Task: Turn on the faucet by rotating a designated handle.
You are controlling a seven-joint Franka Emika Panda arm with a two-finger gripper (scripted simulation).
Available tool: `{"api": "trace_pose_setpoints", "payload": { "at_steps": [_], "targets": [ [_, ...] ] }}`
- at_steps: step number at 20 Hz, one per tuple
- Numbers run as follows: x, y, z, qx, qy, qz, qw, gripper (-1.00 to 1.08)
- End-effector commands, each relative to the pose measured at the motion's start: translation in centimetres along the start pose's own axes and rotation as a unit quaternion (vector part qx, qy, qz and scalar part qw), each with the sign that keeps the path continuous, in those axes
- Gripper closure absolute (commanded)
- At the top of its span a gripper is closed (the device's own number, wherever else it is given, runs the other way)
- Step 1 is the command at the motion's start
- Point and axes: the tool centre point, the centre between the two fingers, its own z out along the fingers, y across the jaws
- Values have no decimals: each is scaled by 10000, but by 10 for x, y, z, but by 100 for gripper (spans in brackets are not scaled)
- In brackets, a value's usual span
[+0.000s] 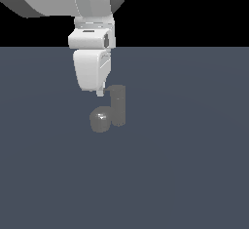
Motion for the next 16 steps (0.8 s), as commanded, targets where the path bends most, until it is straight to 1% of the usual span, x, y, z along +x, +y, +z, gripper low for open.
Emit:
{"api": "trace_pose_setpoints", "payload": {
  "at_steps": [1, 6, 7, 8, 16],
  "targets": [
    [31, 1, 1, -9, 15, 170, 9999, 108],
    [60, 9, 1, -17, 19, 183, 9998, 108],
    [60, 9, 1, -17, 19, 183, 9998, 108],
    [36, 8, 0, 1, 1, -8, 10000, 108],
    [67, -8, 0, -5, 7, 59, 10000, 108]
  ]
}}
